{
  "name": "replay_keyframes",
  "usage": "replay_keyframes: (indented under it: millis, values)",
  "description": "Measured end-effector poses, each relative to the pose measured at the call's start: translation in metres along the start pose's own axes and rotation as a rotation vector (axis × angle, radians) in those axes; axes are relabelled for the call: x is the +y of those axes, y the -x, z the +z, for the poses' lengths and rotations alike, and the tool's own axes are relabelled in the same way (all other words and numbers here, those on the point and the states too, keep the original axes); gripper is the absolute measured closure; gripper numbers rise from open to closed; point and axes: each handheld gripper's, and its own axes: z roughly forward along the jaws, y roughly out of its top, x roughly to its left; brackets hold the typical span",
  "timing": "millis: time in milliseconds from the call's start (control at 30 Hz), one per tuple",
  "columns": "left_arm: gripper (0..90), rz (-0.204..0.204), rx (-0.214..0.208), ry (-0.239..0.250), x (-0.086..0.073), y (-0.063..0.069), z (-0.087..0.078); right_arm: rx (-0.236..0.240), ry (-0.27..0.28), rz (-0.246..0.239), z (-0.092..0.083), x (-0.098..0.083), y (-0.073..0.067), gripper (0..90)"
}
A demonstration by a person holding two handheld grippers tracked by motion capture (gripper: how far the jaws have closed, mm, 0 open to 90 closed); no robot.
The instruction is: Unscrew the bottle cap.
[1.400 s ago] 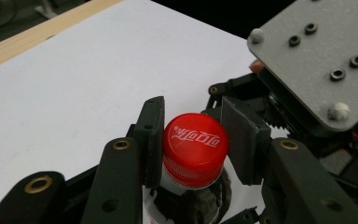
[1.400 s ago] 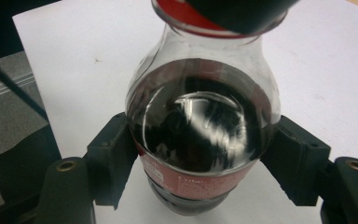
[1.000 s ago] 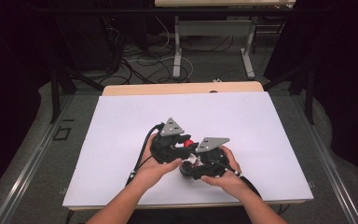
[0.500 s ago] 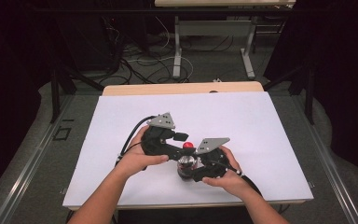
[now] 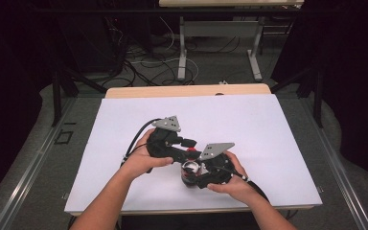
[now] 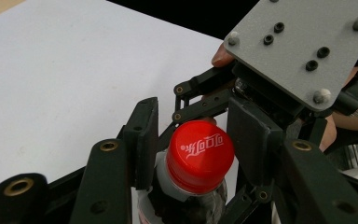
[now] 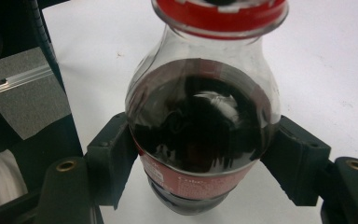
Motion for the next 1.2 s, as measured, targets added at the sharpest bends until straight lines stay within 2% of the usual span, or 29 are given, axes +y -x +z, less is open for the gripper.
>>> replay_keyframes:
  millis: [100, 300, 367, 433, 467, 500, 533, 567, 600, 700, 800, 833, 867, 900, 933, 1000, 1033, 1100, 1167, 1200]
  values:
    - [60.1, -0.001, 0.018, 0.002, 0.001, 0.003, 0.003, -0.004, 0.000, 0.002, 0.001, 0.000, -0.001, 29.9]
    - [62.3, -0.003, 0.077, 0.008, 0.002, 0.011, 0.006, -0.014, -0.003, 0.012, 0.001, -0.001, 0.000, 29.9]
    - [62.5, -0.016, 0.126, 0.027, 0.002, 0.015, 0.008, -0.026, 0.000, 0.010, 0.001, -0.001, 0.001, 29.9]
    - [62.6, -0.039, 0.166, 0.025, 0.003, 0.021, 0.008, -0.034, 0.000, 0.020, 0.001, -0.001, 0.001, 30.0]
    - [62.6, -0.063, 0.228, 0.041, 0.003, 0.026, 0.011, -0.039, 0.001, 0.020, 0.001, -0.001, 0.001, 29.9]
    - [62.7, -0.063, 0.228, 0.041, 0.003, 0.026, 0.011, -0.043, 0.003, 0.023, 0.001, 0.000, 0.001, 30.0]
    - [62.7, -0.097, 0.288, 0.053, 0.004, 0.031, 0.012, -0.049, 0.004, 0.021, 0.001, 0.000, 0.001, 30.0]
    - [62.7, -0.110, 0.315, 0.059, 0.004, 0.034, 0.013, -0.055, 0.006, 0.022, 0.000, 0.000, 0.001, 30.0]
    - [62.7, -0.110, 0.315, 0.059, 0.004, 0.034, 0.013, -0.055, 0.006, 0.022, 0.000, 0.000, 0.001, 30.0]
    - [62.7, -0.120, 0.353, 0.066, 0.004, 0.037, 0.015, -0.064, 0.008, 0.021, 0.000, 0.000, 0.001, 30.0]
    - [62.1, -0.130, 0.328, 0.074, 0.005, 0.036, 0.015, -0.068, 0.016, 0.024, 0.000, 0.000, 0.001, 30.0]
    - [61.3, -0.123, 0.318, 0.072, 0.005, 0.034, 0.014, -0.065, 0.011, 0.024, -0.001, 0.000, 0.001, 30.0]
    - [55.5, -0.136, 0.310, 0.074, 0.005, 0.033, 0.013, -0.059, 0.003, 0.024, -0.002, 0.000, 0.001, 29.9]
    - [52.3, -0.129, 0.292, 0.071, 0.005, 0.031, 0.011, -0.055, 0.004, 0.026, -0.002, 0.000, 0.002, 29.9]
    - [50.6, -0.143, 0.277, 0.070, 0.006, 0.031, 0.009, -0.058, 0.015, 0.017, -0.001, 0.000, 0.003, 29.9]
    - [47.6, -0.116, 0.248, 0.077, 0.007, 0.028, 0.000, -0.061, 0.023, 0.029, -0.001, 0.000, 0.002, 29.9]
    - [45.6, -0.116, 0.248, 0.077, 0.007, 0.028, 0.000, -0.061, 0.023, 0.029, -0.001, 0.000, 0.002, 29.9]
    - [44.8, -0.096, 0.223, 0.074, 0.007, 0.026, -0.005, -0.055, 0.020, 0.030, -0.001, 0.000, 0.002, 29.9]
    - [41.5, -0.078, 0.181, 0.066, 0.006, 0.023, -0.008, -0.047, 0.025, 0.028, -0.001, 0.000, 0.001, 29.9]
    - [41.5, -0.064, 0.164, 0.059, 0.005, 0.021, -0.009, -0.039, 0.008, 0.024, -0.002, 0.000, 0.001, 29.9]
